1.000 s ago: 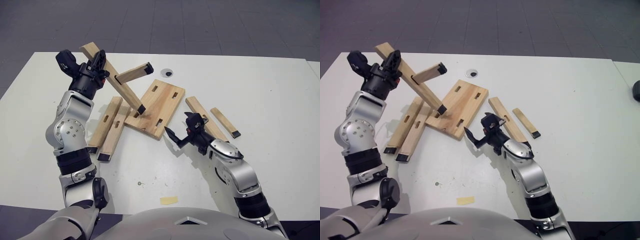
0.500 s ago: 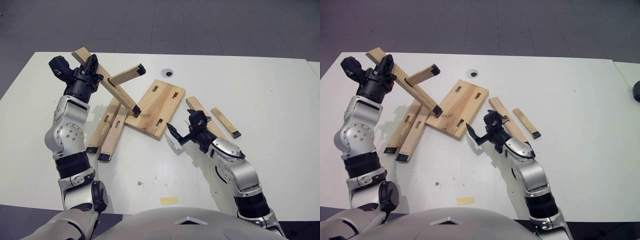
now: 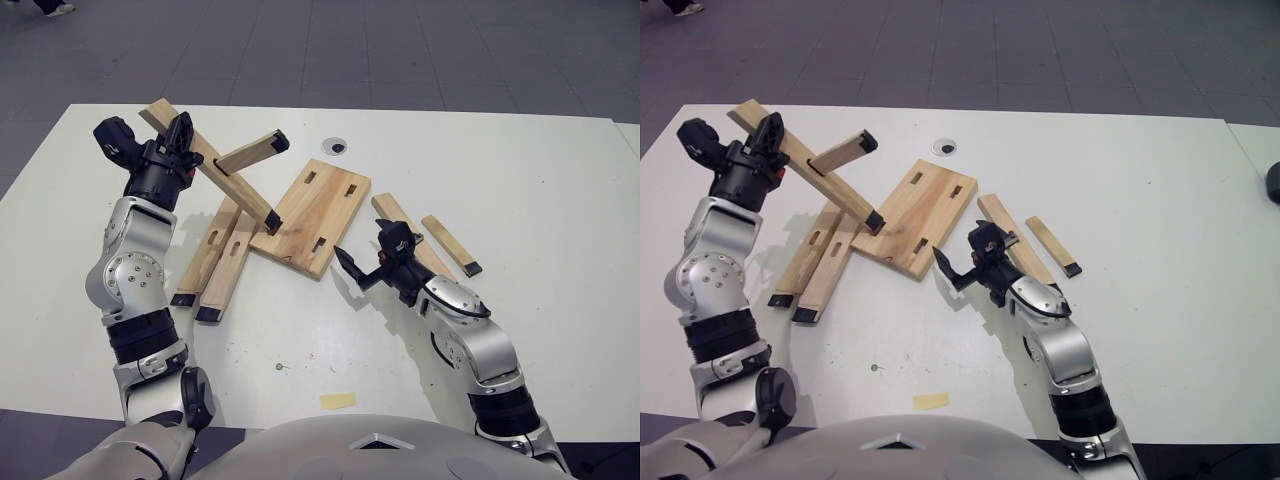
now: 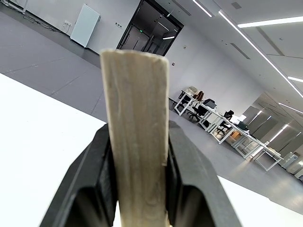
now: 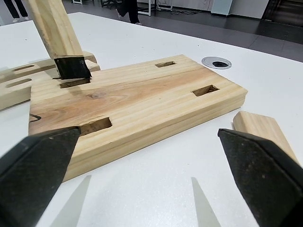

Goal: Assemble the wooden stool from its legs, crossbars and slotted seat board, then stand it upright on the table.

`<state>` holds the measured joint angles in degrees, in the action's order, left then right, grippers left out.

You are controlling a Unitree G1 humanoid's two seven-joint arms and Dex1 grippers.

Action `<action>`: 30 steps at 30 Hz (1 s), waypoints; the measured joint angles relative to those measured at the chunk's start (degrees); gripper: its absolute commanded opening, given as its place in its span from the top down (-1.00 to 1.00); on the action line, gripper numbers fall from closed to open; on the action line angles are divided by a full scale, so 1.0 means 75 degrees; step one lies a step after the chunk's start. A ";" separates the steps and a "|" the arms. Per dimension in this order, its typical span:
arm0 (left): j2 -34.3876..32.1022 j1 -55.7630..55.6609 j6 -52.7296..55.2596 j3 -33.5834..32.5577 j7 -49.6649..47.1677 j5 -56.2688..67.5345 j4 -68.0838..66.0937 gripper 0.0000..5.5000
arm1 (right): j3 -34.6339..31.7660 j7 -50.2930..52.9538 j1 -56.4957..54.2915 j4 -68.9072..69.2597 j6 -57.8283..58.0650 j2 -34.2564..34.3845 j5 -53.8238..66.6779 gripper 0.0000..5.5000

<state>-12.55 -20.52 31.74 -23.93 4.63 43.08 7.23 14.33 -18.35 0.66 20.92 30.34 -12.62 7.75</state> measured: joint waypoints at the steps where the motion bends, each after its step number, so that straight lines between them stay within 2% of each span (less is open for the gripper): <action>1: -0.0010 0.0000 0.0034 -0.0011 0.0002 0.0046 0.0018 0.62 | 0.0002 -0.0003 0.0001 0.0000 0.0000 -0.0002 -0.0010 -0.96; 12: -0.0212 -0.0144 0.0438 0.0124 0.0024 0.0221 0.0057 0.62 | 0.0127 -0.0001 0.0087 -0.0006 -0.0002 0.0003 -0.0079 -0.96; 25: -0.0273 0.0743 -0.1001 0.1299 0.0853 -0.0884 0.0674 0.62 | 0.0125 0.0004 0.0089 -0.0003 -0.0004 0.0055 -0.0114 -0.96; 30: -0.0158 0.0906 -0.1460 0.1686 0.0804 -0.1243 0.0887 0.62 | 0.0129 0.0001 0.0123 -0.0001 -0.0040 0.0055 -0.0126 -0.96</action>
<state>-13.74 -13.73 20.79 -11.29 10.66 33.76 13.89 15.30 -18.34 1.58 20.92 30.04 -12.21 6.81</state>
